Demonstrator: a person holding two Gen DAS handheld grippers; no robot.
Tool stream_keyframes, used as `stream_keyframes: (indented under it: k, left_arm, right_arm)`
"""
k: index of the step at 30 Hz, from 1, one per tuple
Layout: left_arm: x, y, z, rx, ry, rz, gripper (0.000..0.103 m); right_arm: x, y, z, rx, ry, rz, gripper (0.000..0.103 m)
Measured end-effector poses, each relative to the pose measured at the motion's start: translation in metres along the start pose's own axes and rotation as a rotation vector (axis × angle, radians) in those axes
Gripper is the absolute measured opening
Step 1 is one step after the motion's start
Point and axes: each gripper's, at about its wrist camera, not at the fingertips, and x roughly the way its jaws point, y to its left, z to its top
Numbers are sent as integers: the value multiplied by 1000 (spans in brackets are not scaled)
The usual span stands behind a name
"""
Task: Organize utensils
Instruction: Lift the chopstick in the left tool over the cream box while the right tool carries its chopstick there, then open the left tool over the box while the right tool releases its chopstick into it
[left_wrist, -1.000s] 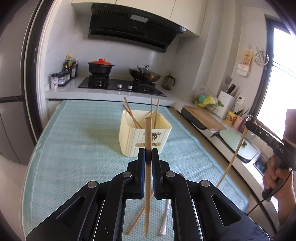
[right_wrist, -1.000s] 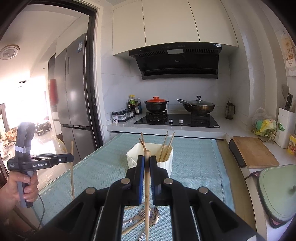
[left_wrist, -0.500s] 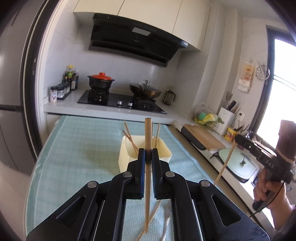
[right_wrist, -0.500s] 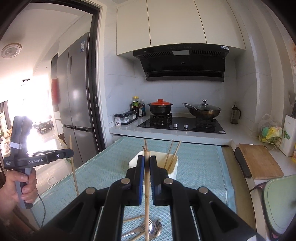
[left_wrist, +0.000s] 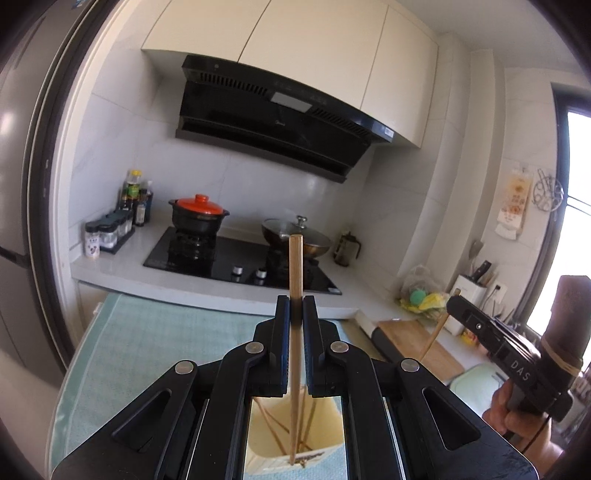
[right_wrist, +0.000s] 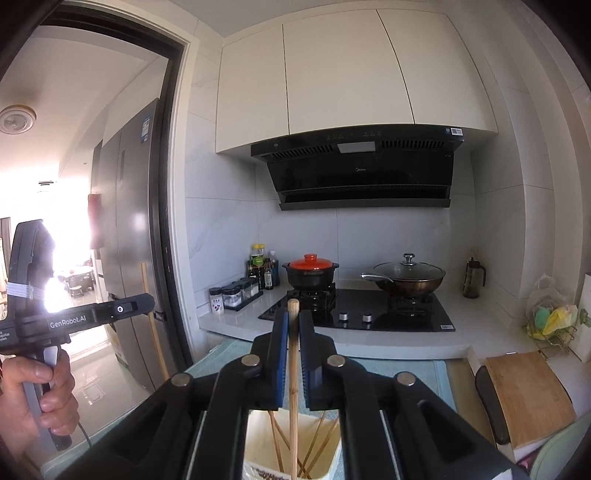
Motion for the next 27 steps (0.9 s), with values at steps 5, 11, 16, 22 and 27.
stream_keyframes:
  k: [5,11,16,22,27]
  left_arm:
    - [52,11,-13,-31,62,26,4]
    - [106,24,-46,-49,168,63,4]
    - [138,33,-75,-44,260,91,5]
    - [150,39,-93,-45,361,148,49]
    - [102,38,-85,17,322,176,76]
  right_arm:
    - [54,-11,-15,21,36,9,6]
    - [113,-19,-59,33,170,29,6]
    - [151,-23,-99,65,296,55,6]
    - [180,-23,-128,87,451,75,9]
    - [154,-26,-114,107,393,35,56]
